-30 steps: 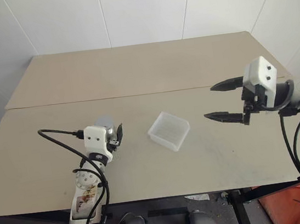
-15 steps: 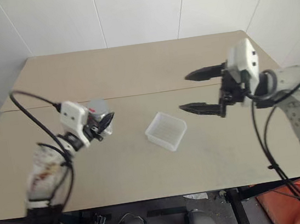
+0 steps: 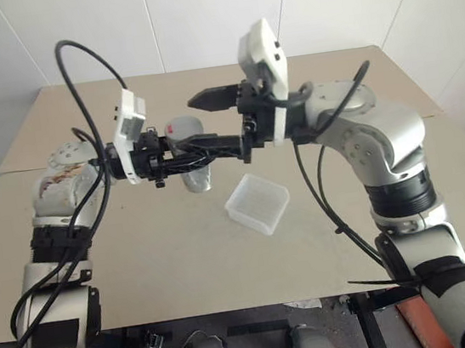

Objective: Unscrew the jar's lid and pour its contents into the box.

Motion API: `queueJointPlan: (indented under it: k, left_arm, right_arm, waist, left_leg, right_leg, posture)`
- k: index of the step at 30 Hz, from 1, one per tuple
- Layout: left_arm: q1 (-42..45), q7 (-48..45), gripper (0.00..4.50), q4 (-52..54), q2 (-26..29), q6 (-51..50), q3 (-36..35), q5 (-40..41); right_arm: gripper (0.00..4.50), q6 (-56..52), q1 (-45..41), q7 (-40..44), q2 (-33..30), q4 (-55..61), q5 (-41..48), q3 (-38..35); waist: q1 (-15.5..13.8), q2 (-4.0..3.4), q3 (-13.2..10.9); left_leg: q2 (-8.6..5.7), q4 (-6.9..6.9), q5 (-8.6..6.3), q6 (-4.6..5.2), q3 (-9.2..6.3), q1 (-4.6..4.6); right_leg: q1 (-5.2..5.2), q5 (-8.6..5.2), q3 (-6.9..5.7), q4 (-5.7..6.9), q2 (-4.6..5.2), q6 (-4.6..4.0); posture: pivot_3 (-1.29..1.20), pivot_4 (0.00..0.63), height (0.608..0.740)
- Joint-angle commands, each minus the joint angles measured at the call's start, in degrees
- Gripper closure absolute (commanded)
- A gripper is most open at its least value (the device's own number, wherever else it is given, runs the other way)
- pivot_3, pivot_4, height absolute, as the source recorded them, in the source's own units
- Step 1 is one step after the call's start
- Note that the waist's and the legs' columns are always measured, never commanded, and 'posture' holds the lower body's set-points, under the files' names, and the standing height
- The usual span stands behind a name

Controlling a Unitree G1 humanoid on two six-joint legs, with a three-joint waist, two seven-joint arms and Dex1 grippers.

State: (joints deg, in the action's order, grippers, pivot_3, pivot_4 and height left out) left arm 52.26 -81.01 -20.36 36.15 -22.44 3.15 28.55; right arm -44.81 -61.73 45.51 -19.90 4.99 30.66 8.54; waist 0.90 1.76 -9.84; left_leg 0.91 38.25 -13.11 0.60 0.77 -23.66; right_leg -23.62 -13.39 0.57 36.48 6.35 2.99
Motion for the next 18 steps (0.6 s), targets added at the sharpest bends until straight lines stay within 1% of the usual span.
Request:
queueJointPlan:
  k: [1,3,5,9,18]
  left_arm:
    - [2.8,-2.8,2.54,-1.9,-0.9,4.0,-0.1,-1.3]
    - [3.4,-3.1,2.54,-2.9,-1.9,5.4,-0.1,-2.1]
    - [3.7,-3.4,2.54,-3.5,-2.6,6.4,-0.3,-2.4]
    - [3.6,-3.8,2.54,-3.7,-3.4,7.6,-0.6,-2.8]
    - [3.5,-3.1,2.54,-3.7,-3.9,8.0,-1.6,-3.0]
  right_arm:
    - [0.0,-1.9,-1.5,-2.0,0.5,0.8,-0.2,-0.8]
    - [0.0,-2.4,-1.4,-2.0,0.4,1.1,-0.5,-0.3]
    - [0.0,-2.9,-1.3,-1.9,0.4,1.4,-0.5,-0.1]
    - [0.0,-2.8,-1.3,-1.7,0.6,0.6,-1.1,0.2]
    - [0.0,-1.7,-1.3,0.0,0.6,-0.8,-2.8,1.5]
  waist:
    - [0.0,0.0,0.0]
    - [0.0,0.0,0.0]
    - [0.1,0.0,0.0]
    - [0.3,0.0,0.0]
    - [0.3,-0.01,0.0]
  left_leg:
    - [0.0,0.04,0.0,0.0,0.0,-0.1]
    - [0.0,0.13,0.0,0.0,0.0,-0.33]
    - [0.0,0.22,0.01,0.0,-0.02,-0.48]
    - [0.0,0.46,0.0,0.01,-0.03,-0.61]
    - [0.01,0.46,0.0,0.01,-0.05,-0.61]
  right_leg:
    - [-0.12,0.0,0.01,0.1,0.0,0.0]
    - [-0.46,0.0,0.04,0.26,0.0,0.0]
    - [-0.58,0.0,0.03,0.3,0.0,0.0]
    - [-0.6,0.0,0.04,0.3,-0.01,0.01]
    - [-0.6,-0.01,0.03,0.31,-0.02,0.01]
  posture:
    - [0.0,0.15,0.74]
    - [0.0,0.15,0.74]
    - [0.0,0.15,0.74]
    - [0.0,0.15,0.74]
    - [0.0,0.15,0.74]
